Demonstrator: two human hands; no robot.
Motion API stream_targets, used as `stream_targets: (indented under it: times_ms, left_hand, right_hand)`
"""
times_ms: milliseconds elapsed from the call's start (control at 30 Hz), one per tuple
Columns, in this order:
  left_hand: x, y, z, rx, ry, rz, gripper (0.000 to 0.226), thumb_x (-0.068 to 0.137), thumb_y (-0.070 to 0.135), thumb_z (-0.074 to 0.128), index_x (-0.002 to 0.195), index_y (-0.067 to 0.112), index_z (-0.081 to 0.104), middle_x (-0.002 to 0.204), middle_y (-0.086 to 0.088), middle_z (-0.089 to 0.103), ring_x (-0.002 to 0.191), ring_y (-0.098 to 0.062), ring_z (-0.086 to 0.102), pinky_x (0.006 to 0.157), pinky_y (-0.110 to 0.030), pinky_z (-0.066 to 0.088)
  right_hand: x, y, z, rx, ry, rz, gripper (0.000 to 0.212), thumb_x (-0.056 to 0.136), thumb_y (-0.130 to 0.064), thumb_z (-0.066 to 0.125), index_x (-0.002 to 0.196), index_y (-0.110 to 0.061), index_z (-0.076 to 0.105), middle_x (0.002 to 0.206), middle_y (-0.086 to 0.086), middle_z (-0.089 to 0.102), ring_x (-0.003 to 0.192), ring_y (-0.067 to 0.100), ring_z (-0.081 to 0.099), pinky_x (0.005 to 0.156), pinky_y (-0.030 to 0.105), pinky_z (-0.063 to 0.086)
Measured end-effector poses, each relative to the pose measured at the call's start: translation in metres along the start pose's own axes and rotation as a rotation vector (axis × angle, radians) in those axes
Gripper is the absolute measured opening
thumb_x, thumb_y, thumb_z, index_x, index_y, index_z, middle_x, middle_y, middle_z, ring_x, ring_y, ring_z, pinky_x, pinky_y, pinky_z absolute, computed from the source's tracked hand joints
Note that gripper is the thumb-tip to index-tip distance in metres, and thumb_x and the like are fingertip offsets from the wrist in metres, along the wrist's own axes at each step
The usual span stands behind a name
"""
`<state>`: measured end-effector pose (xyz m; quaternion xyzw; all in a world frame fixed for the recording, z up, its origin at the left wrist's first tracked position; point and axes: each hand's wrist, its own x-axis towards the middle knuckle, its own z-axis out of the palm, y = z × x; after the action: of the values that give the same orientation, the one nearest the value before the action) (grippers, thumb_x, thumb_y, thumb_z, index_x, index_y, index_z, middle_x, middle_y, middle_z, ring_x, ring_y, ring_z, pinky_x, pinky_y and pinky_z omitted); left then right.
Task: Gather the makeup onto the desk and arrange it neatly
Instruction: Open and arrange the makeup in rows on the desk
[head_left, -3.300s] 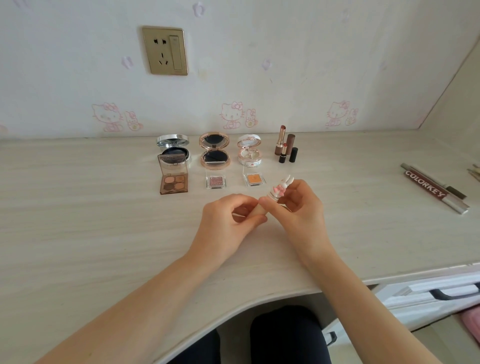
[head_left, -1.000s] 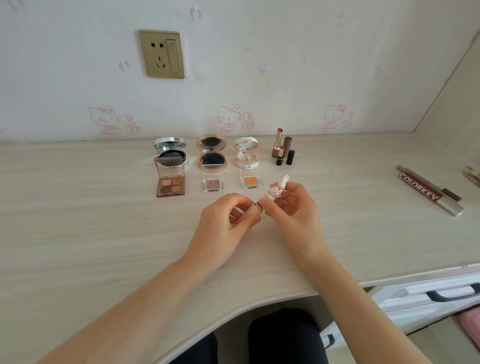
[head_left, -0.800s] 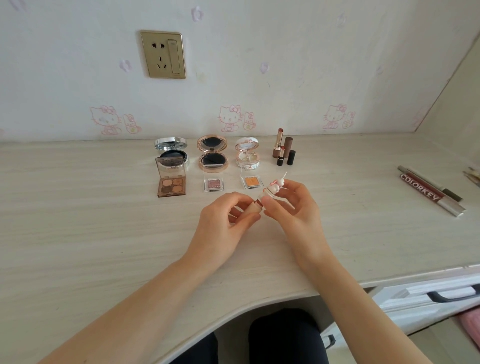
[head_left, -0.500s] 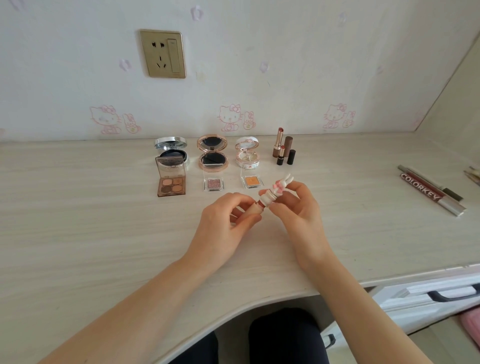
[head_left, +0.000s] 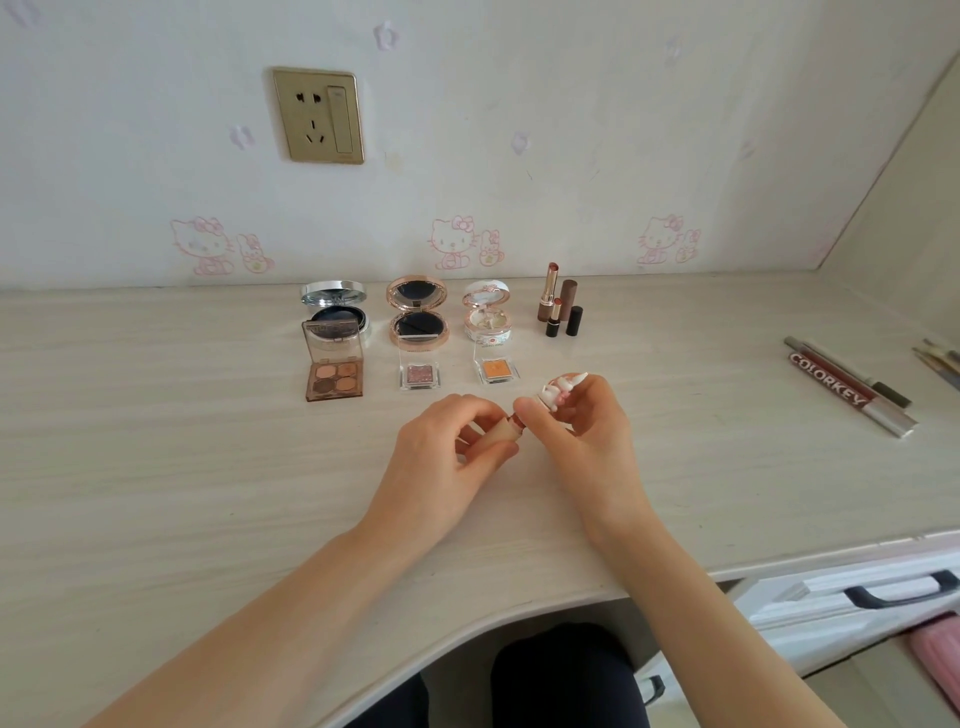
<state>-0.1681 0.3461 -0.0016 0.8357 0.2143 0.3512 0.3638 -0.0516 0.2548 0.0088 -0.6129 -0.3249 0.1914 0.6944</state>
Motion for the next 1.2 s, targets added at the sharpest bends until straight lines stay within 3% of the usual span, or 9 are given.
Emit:
stream_targets:
  times_ms: [100,267,367,533,700,1000,1200]
  left_hand:
    - [0.000,0.000,0.000,0.000,0.016,-0.004,0.018,0.078,0.024,0.077,0.093,0.022,0.068,0.087,0.012,0.065,0.078,-0.007,0.061,0.067,-0.022,0.051]
    - [0.000,0.001,0.001,-0.016,0.044,-0.023,0.014,0.079,0.027,0.076,0.090,0.023,0.069,0.082,0.012,0.067,0.078,-0.009,0.061,0.066,-0.022,0.051]
    - [-0.001,0.004,0.002,-0.023,0.039,-0.024,0.013,0.079,0.027,0.076,0.088,0.023,0.068,0.080,0.011,0.067,0.076,-0.010,0.062,0.066,-0.022,0.051]
    - [-0.003,0.012,0.004,-0.048,0.015,-0.007,0.011,0.083,0.031,0.072,0.091,0.026,0.066,0.080,0.014,0.068,0.079,-0.006,0.064,0.066,-0.015,0.050]
    - [-0.001,0.025,0.010,-0.101,-0.080,-0.009,0.014,0.087,0.032,0.067,0.100,0.028,0.064,0.090,0.015,0.070,0.087,-0.002,0.065,0.075,-0.013,0.051]
    - [0.007,0.044,0.035,-0.205,-0.122,-0.038,0.013,0.089,0.028,0.067,0.101,0.032,0.065,0.085,0.013,0.069,0.082,-0.005,0.066,0.071,-0.013,0.052]
    - [0.013,0.048,0.051,-0.125,-0.187,-0.001,0.021,0.093,0.028,0.060,0.113,0.036,0.062,0.093,0.015,0.067,0.086,-0.002,0.063,0.074,-0.012,0.050]
  right_hand:
    - [0.000,0.000,-0.001,0.000,-0.028,0.007,0.024,0.080,-0.010,0.073,0.098,-0.015,0.056,0.082,-0.009,0.066,0.077,0.006,0.062,0.069,0.017,0.047]
    - [-0.002,-0.004,-0.004,0.148,-0.065,0.085,0.037,0.085,-0.004,0.068,0.117,-0.015,0.054,0.099,0.005,0.073,0.095,0.017,0.069,0.086,0.029,0.054]
    - [-0.002,-0.004,-0.004,0.090,-0.037,0.092,0.031,0.084,-0.011,0.070,0.112,-0.017,0.057,0.096,0.003,0.073,0.093,0.016,0.069,0.085,0.033,0.054]
    - [0.002,-0.010,-0.013,0.151,-0.012,0.150,0.027,0.085,-0.010,0.068,0.110,-0.016,0.060,0.091,0.004,0.068,0.084,0.014,0.068,0.076,0.028,0.055]
    - [0.013,-0.023,-0.031,0.184,-0.052,0.189,0.025,0.085,-0.006,0.066,0.108,-0.016,0.064,0.085,0.004,0.069,0.083,0.018,0.066,0.085,0.036,0.054]
    - [0.032,-0.033,-0.065,0.151,-0.057,0.267,0.027,0.089,-0.009,0.063,0.115,-0.016,0.063,0.100,0.007,0.071,0.089,0.017,0.068,0.080,0.030,0.054]
    - [0.052,-0.032,-0.080,0.062,-0.080,0.299,0.022,0.086,-0.012,0.067,0.108,-0.016,0.066,0.099,0.008,0.073,0.084,0.014,0.069,0.074,0.026,0.052]
